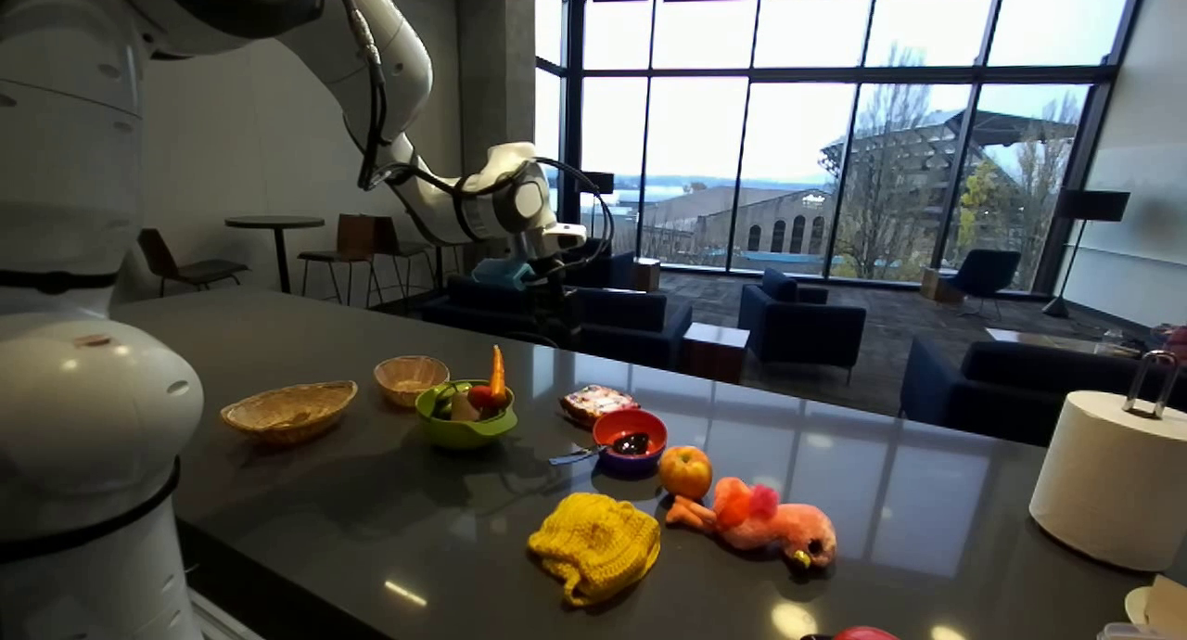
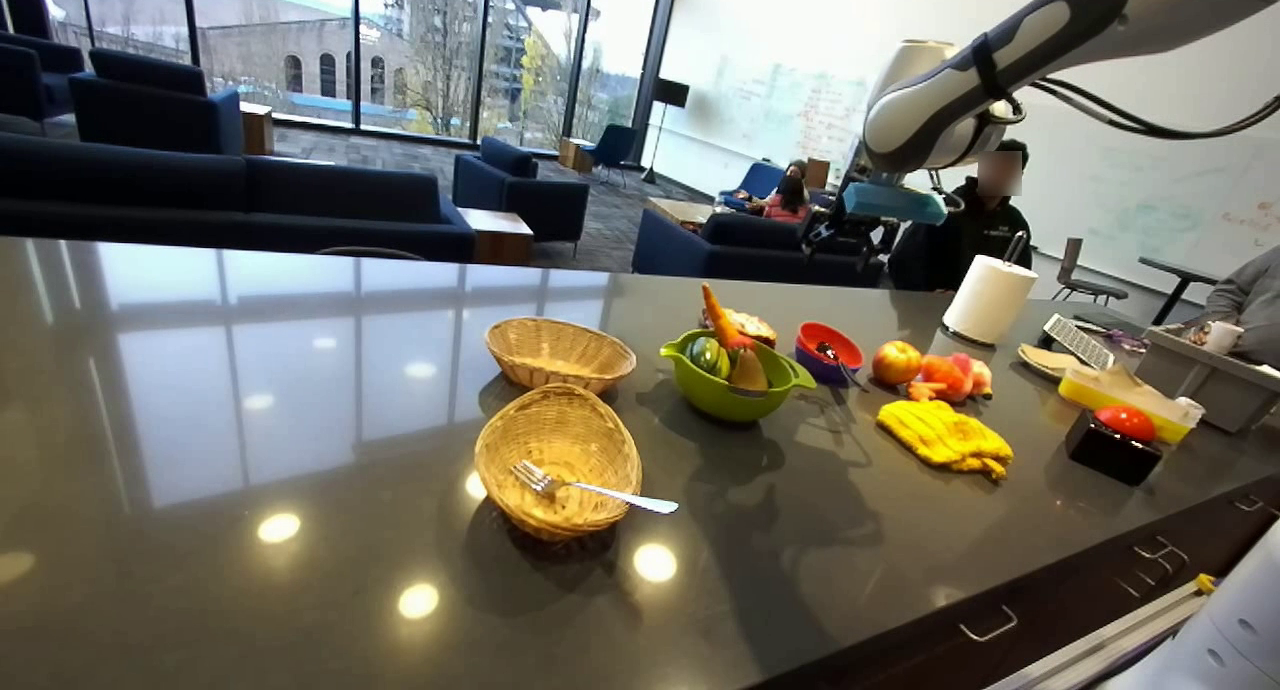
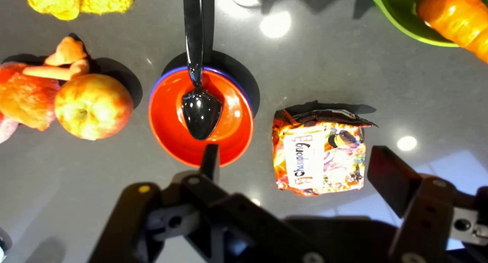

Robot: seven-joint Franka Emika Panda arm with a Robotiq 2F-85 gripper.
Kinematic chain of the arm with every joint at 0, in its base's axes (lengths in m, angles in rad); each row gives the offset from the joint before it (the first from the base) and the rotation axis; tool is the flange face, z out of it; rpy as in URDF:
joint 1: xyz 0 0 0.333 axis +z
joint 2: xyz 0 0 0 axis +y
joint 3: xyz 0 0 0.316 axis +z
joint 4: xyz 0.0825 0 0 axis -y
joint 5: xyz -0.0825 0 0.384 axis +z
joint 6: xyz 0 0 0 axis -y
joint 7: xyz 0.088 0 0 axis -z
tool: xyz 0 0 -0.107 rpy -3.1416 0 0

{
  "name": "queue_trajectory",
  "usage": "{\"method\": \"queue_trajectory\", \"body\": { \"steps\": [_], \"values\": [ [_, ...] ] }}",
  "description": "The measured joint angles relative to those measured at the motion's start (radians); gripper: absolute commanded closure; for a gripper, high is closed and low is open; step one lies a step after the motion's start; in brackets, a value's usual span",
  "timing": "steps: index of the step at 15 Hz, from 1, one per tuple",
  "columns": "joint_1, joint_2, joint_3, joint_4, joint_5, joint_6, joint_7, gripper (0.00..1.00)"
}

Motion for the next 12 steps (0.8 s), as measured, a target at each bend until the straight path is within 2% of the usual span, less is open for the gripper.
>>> {"method": "queue_trajectory", "body": {
  "steps": [12],
  "values": [
    [-0.006, 0.016, -0.001, 0.014, 0.004, -0.007, -0.002, 0.0]
  ]
}}
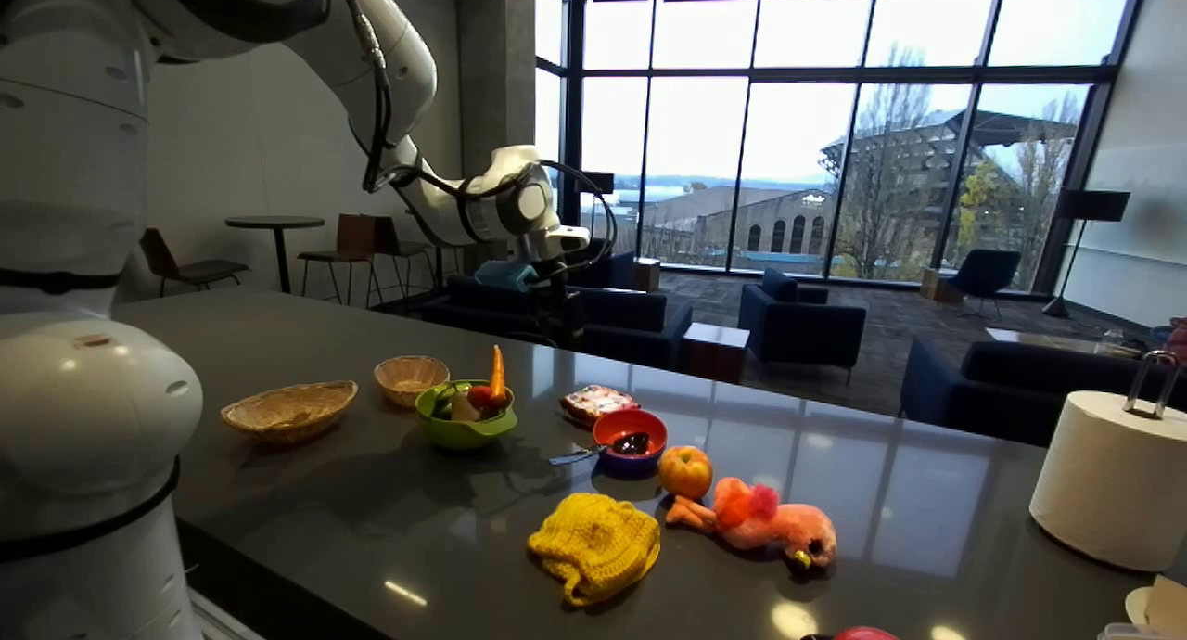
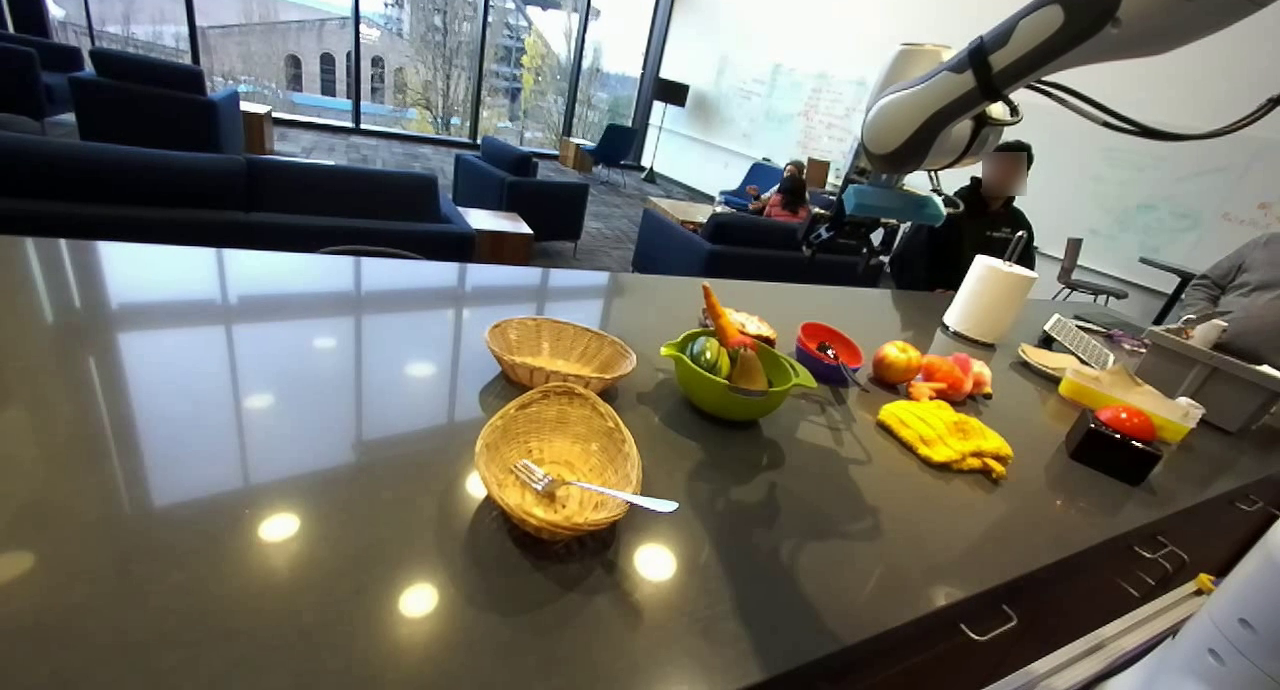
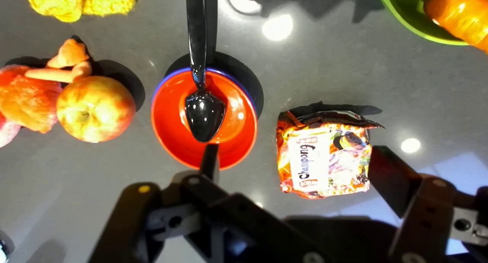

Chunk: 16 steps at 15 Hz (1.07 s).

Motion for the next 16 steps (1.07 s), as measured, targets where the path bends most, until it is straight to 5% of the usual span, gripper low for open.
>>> {"method": "queue_trajectory", "body": {
  "steps": [16],
  "values": [
    [-0.132, 0.152, -0.06, 0.205, 0.096, -0.026, -0.14, 0.0]
  ]
}}
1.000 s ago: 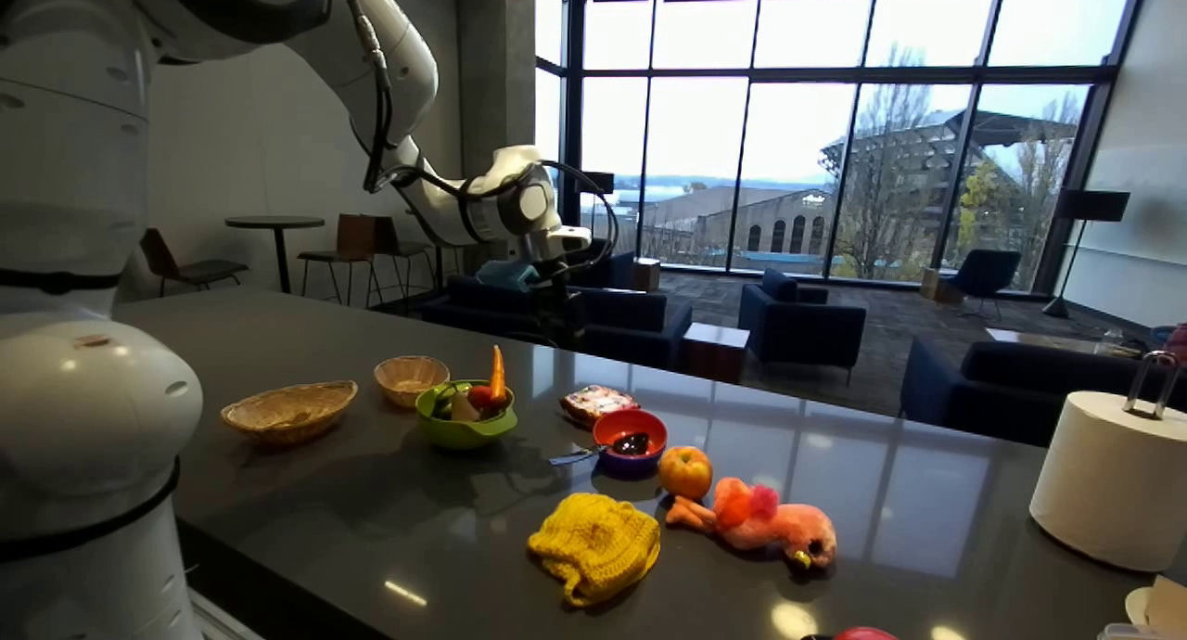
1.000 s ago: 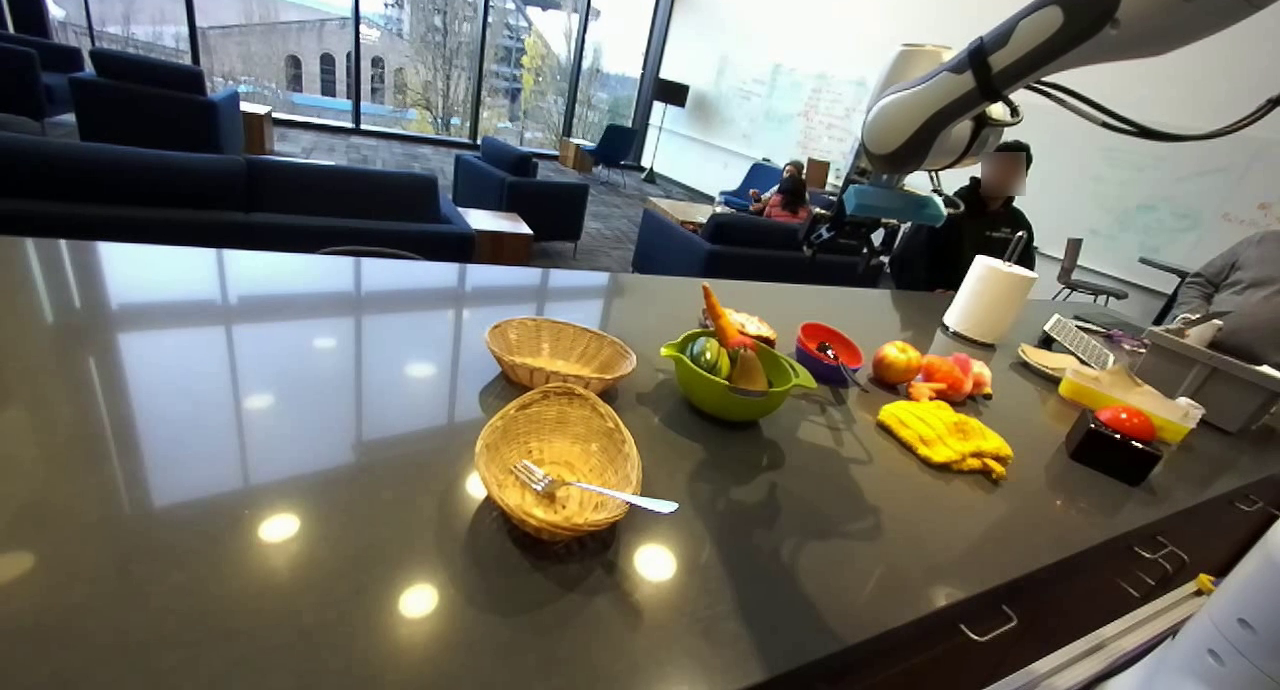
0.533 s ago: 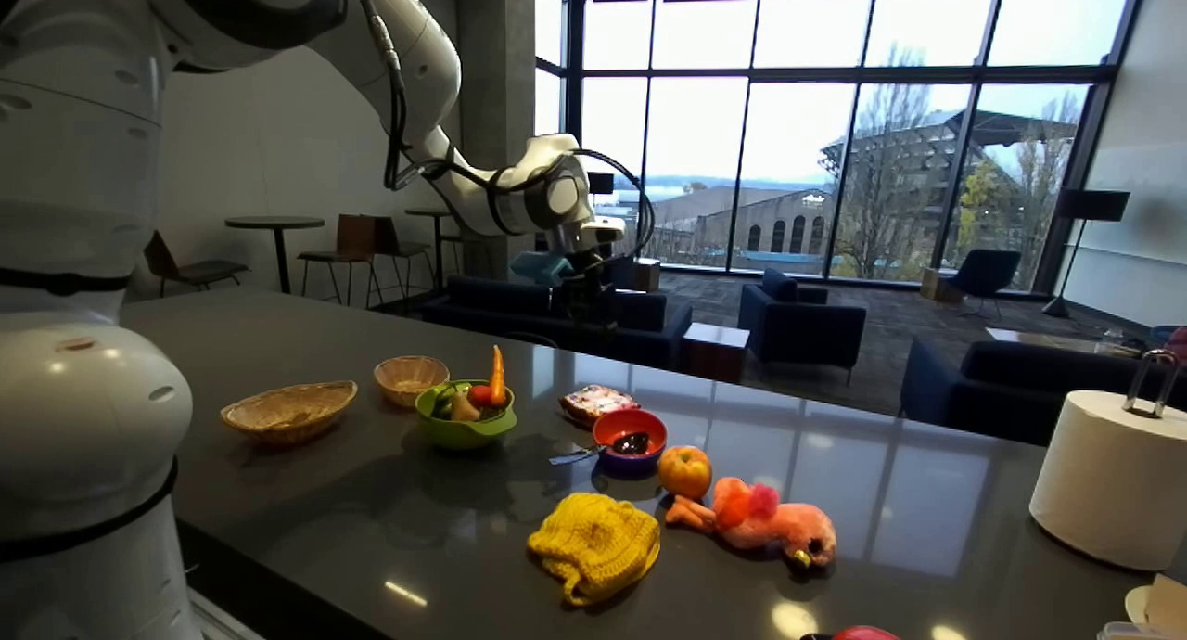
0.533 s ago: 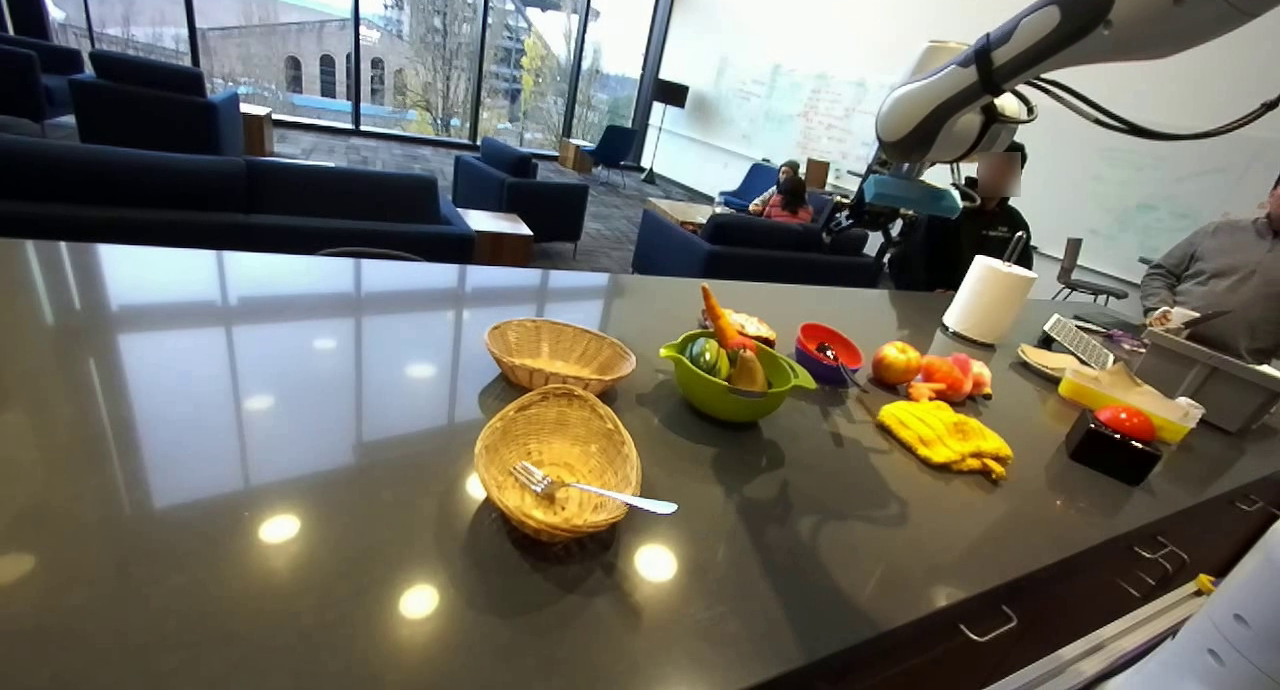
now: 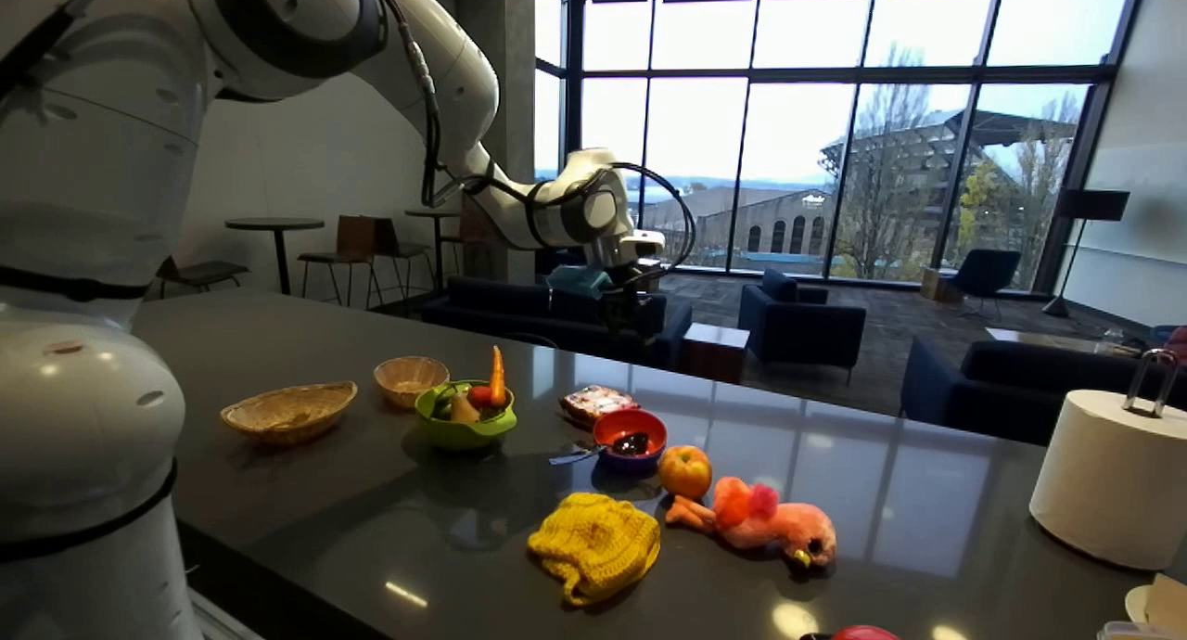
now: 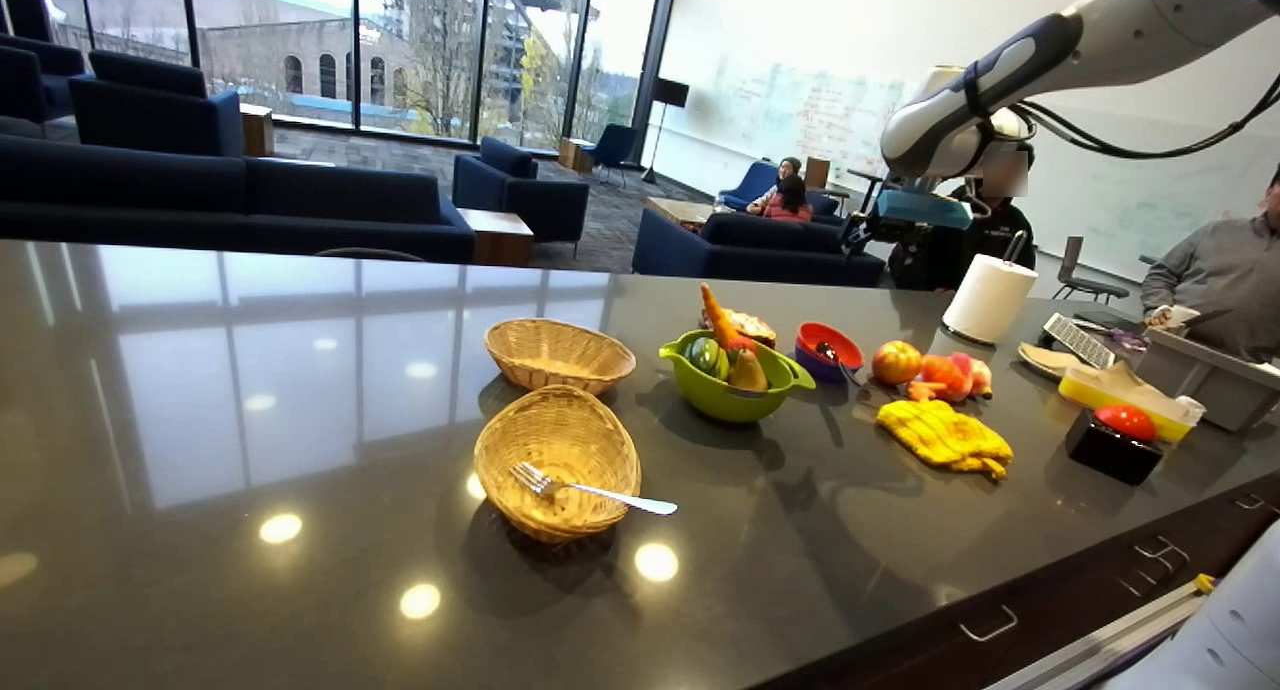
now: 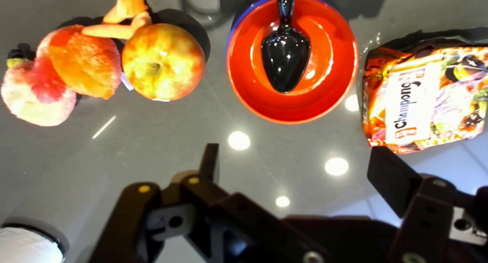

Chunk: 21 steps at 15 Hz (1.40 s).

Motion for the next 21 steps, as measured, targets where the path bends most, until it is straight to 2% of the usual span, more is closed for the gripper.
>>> {"method": "queue_trajectory", "body": {
  "steps": [6, 13, 21],
  "values": [
    [-0.033, 0.069, -0.026, 0.065, 0.02, -0.054, -0.001, 0.0],
    [-0.065, 0.112, -0.041, 0.087, 0.052, -0.128, 0.0, 0.0],
    [-0.092, 0.147, -0.05, 0.086, 0.053, -0.128, -0.015, 0.0]
  ]
}}
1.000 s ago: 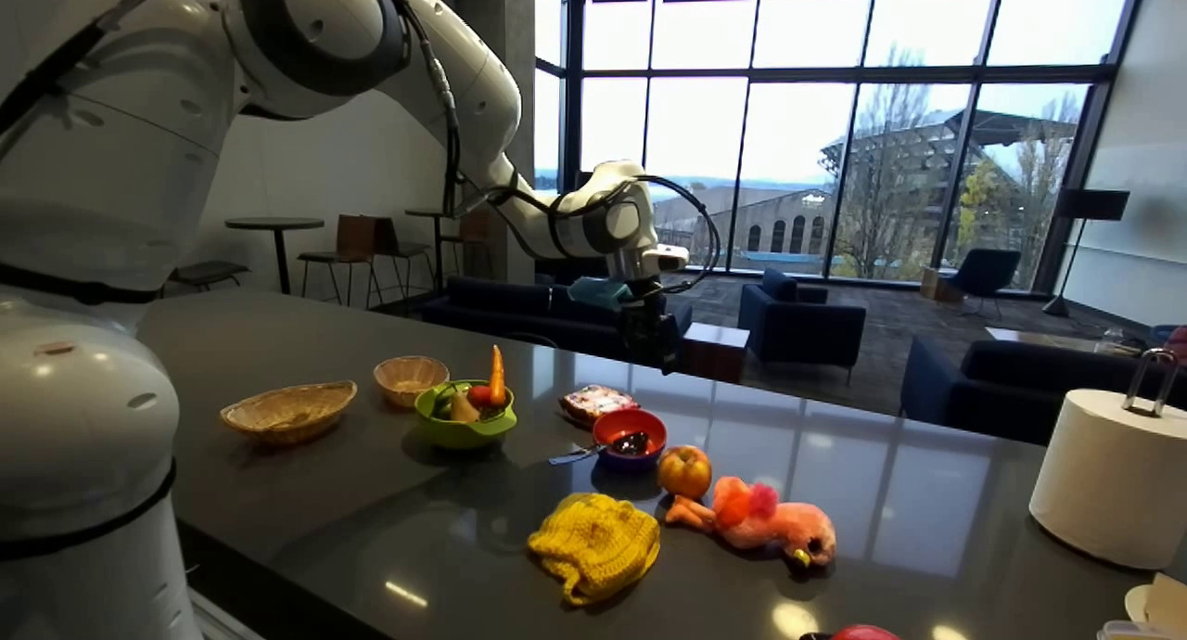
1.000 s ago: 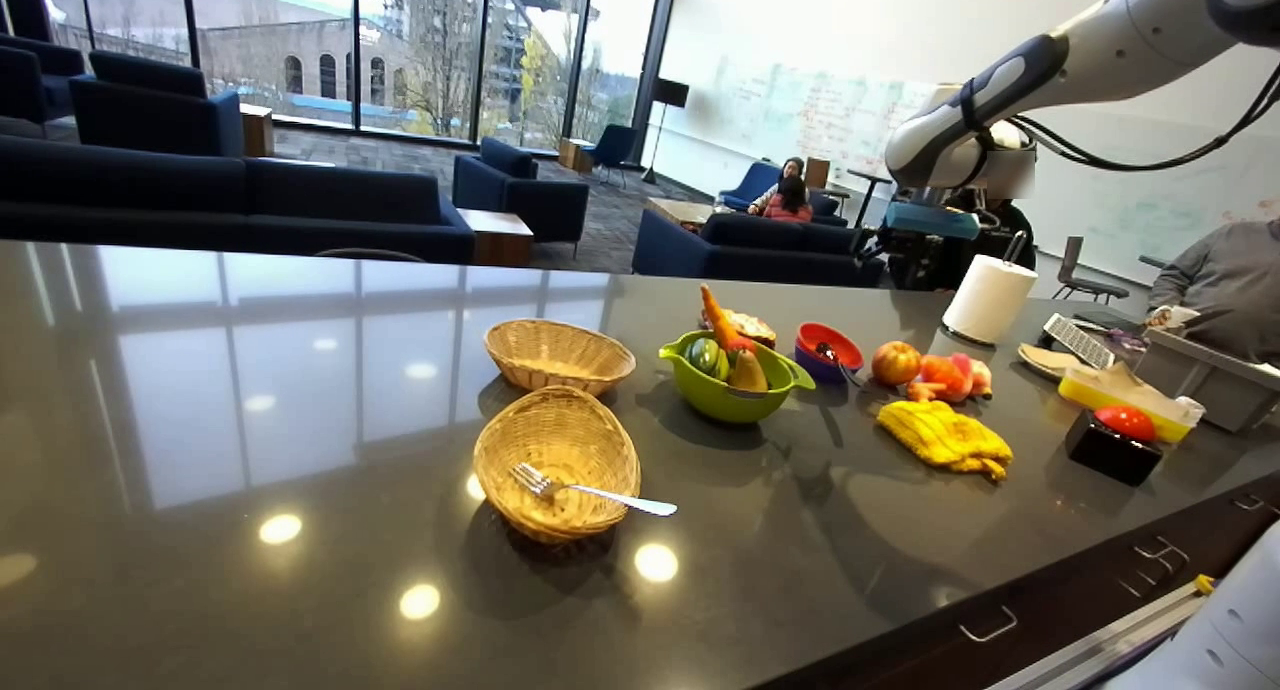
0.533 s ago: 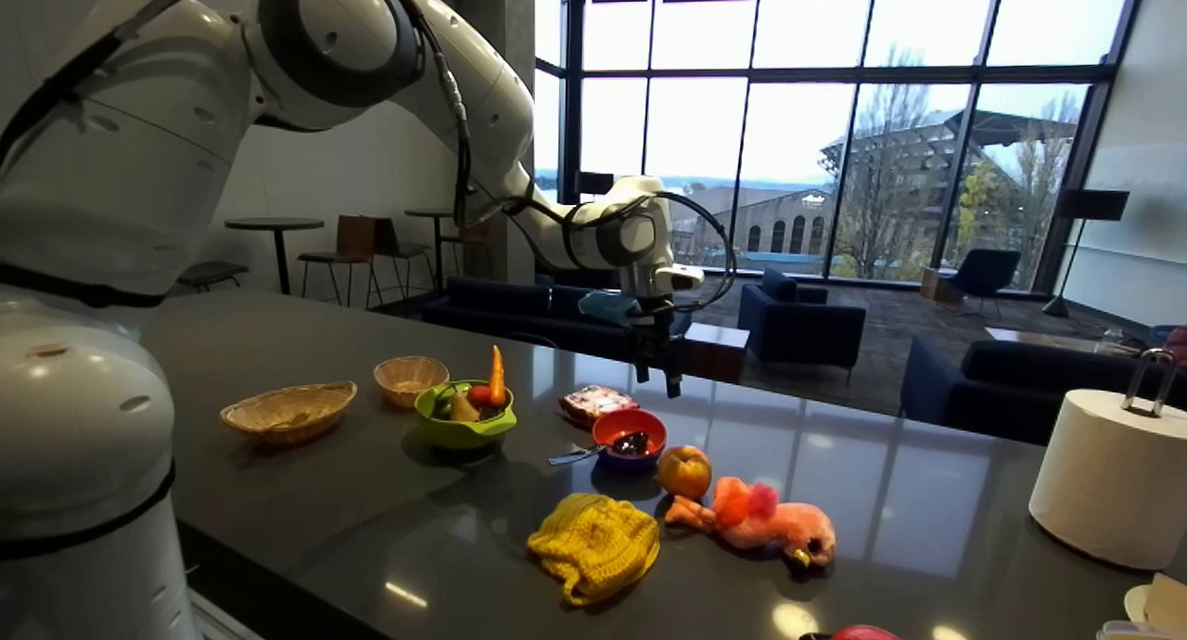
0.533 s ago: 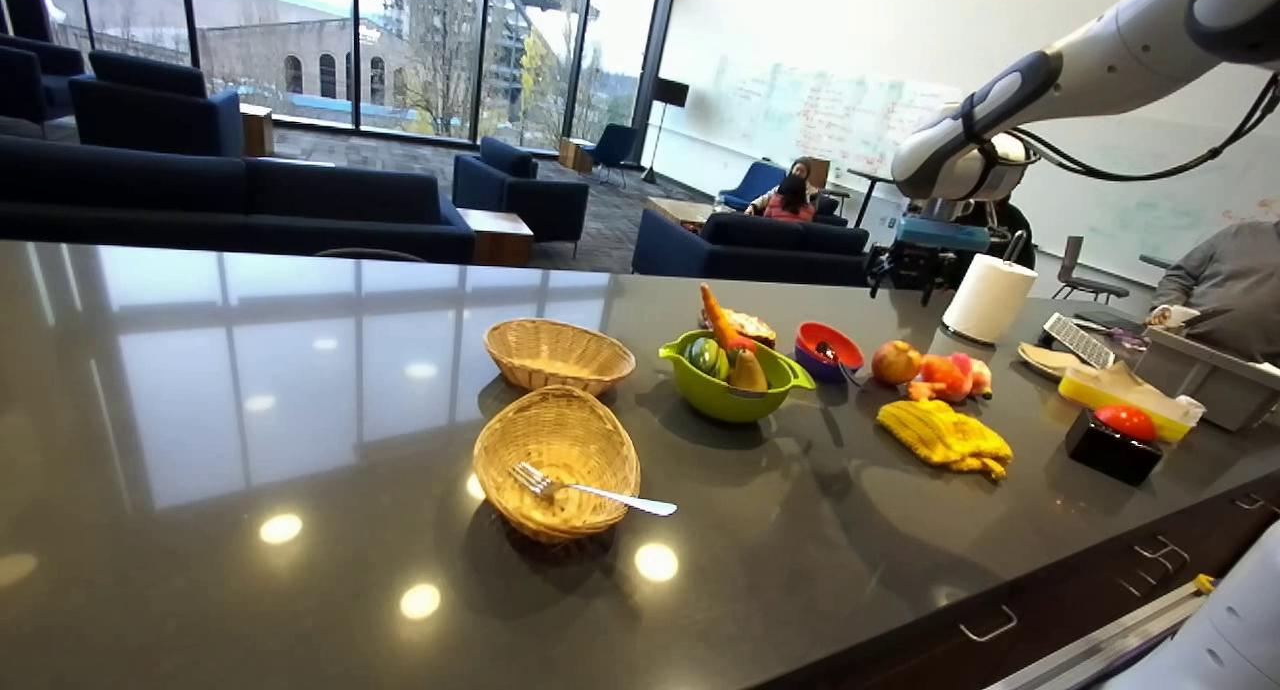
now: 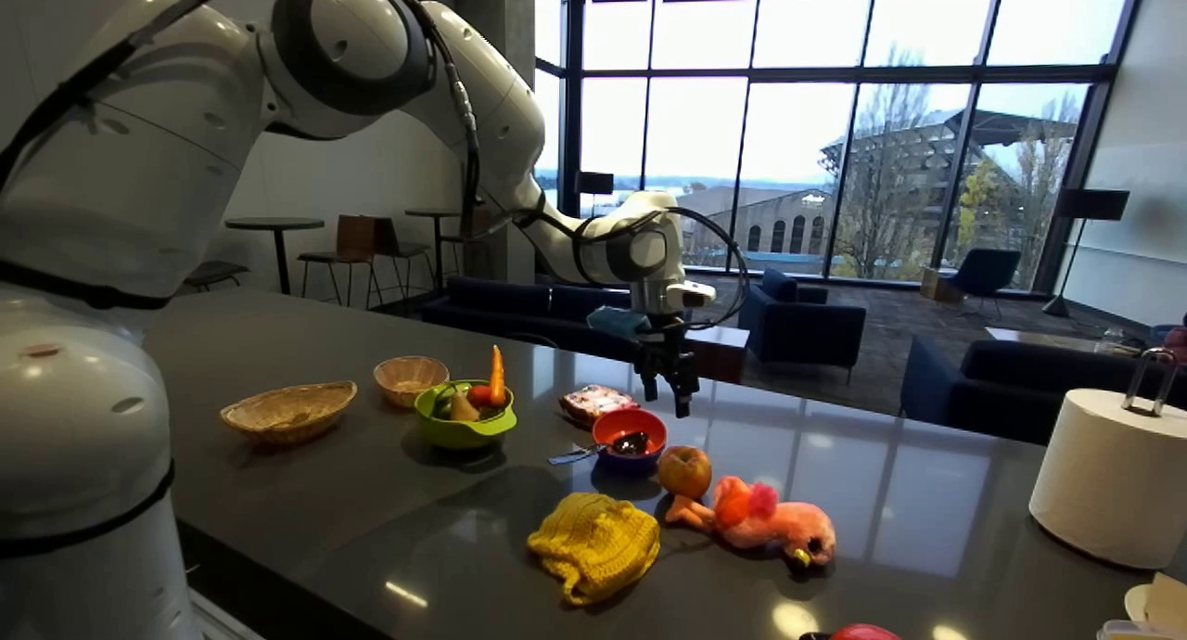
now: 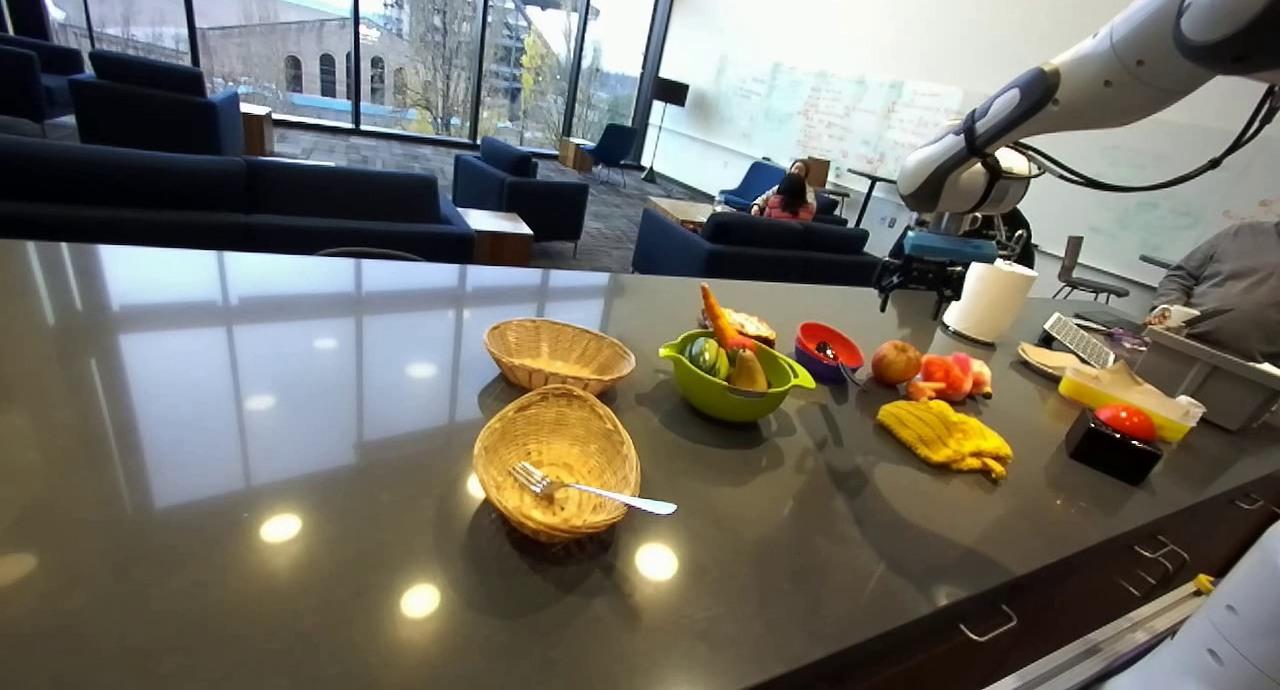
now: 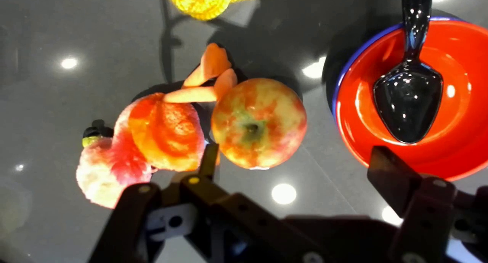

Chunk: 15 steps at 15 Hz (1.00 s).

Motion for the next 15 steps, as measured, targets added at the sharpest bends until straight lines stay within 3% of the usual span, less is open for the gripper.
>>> {"method": "queue_trajectory", "body": {
  "steps": [15],
  "values": [
    [-0.038, 0.094, 0.007, -0.001, 0.071, 0.071, -0.145, 0.0]
  ]
}}
